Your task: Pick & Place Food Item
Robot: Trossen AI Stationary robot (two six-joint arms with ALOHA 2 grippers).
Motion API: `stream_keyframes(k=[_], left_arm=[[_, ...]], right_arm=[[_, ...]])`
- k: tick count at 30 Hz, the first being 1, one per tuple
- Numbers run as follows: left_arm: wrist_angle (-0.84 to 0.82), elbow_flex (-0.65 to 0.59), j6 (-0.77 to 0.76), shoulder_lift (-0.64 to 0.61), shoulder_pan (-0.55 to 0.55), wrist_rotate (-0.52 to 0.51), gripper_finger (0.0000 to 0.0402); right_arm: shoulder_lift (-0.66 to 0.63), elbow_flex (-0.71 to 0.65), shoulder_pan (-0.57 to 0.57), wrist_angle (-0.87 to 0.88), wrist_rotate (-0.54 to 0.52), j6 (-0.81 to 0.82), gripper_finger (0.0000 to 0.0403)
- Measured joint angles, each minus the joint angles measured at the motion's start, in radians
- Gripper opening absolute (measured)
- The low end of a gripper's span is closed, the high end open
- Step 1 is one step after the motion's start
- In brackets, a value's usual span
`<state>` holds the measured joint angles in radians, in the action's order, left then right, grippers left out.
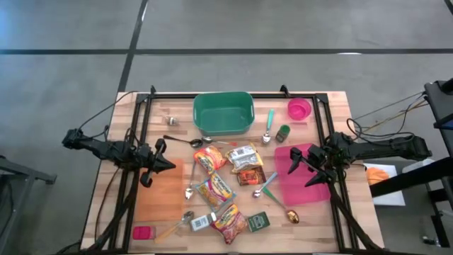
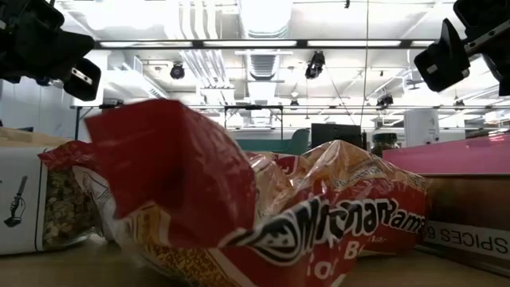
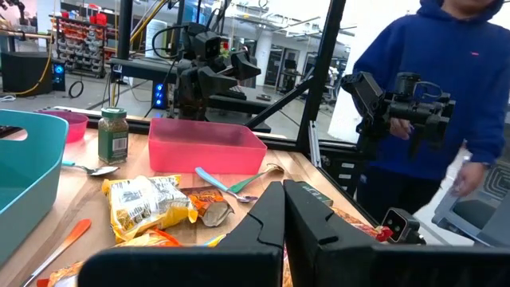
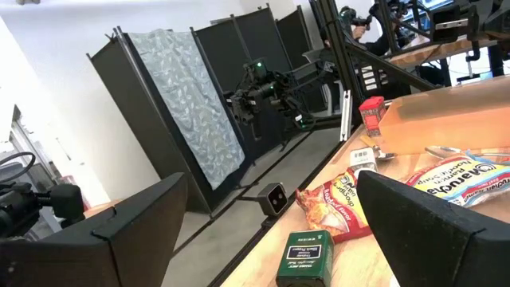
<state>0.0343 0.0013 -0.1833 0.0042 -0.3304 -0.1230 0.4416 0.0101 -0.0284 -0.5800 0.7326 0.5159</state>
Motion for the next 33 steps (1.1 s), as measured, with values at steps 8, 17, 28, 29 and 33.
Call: stream_keyframes(k=[8,17,28,29,33], left_arm=[[0.0,0.0,0.0,0.0,0.0,0.0,0.0],[0.0,0.0,-0.001,0.0,0.0,0.0,0.0],[0.0,0.0,-0.003,0.0,0.0,0.0,0.0],[0.0,0.0,-0.003,0.0,0.0,0.0,0.0],[0.0,0.0,-0.002,0.0,0.0,0.0,0.0]], right_arm=[[0.0,0.0,0.0,0.0,0.0,0.0,0.0361],[0.001,0.096,-0.002,-0.003,-0.051,-0.051,0.0361],[0.045,0.476,-0.003,0.73,-0.376,-0.235,0.0361],[0.06,0.495,-0.003,0.764,-0.387,-0.232,0.0361],[0.121,0.556,-0.021,0.874,-0.478,-0.089,0.0361]])
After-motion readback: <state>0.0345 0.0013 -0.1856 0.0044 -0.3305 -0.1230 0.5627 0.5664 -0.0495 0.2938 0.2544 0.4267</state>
